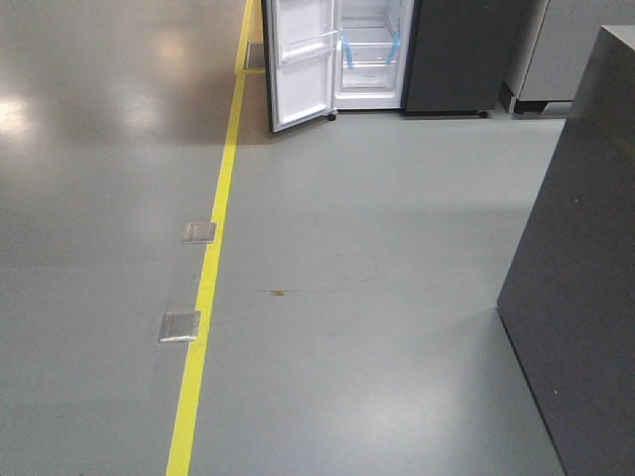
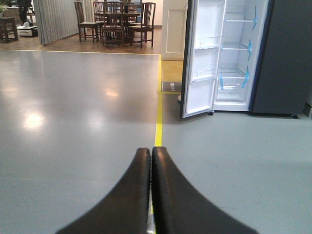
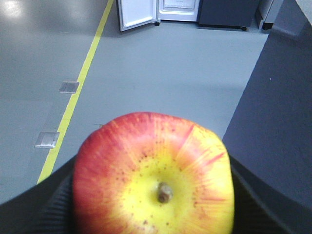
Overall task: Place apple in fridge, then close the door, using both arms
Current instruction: 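Drive closer to the refrigerator holding the apple in the right gripper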
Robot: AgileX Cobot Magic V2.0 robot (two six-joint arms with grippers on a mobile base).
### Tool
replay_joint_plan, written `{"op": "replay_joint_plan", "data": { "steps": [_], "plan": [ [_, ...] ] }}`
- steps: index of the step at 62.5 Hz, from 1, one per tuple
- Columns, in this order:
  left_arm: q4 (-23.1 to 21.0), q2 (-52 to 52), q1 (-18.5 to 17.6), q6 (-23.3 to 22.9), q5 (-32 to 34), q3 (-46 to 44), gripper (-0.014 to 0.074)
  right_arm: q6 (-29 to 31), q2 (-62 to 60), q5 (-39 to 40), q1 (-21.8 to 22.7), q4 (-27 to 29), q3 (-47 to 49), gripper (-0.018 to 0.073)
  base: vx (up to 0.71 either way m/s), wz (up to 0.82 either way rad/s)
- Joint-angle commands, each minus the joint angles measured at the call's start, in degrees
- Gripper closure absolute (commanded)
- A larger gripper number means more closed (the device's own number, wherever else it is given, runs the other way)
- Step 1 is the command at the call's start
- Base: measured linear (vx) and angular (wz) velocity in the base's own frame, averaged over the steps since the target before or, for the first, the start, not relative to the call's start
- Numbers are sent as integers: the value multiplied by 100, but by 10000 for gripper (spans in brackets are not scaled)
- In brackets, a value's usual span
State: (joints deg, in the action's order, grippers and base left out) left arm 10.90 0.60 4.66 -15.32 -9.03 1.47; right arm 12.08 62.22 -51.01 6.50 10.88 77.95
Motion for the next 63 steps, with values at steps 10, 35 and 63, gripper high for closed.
{"op": "replay_joint_plan", "data": {
  "steps": [10,35,63],
  "plan": [
    [-11,88,-11,-22,390,163,603,47,-113,427,14,57,173,536,29,3],
    [-11,88,-11,-22,390,163,603,47,-113,427,14,57,173,536,29,0],
    [-11,88,-11,-22,390,163,603,47,-113,427,14,57,173,536,29,3]
  ]
}}
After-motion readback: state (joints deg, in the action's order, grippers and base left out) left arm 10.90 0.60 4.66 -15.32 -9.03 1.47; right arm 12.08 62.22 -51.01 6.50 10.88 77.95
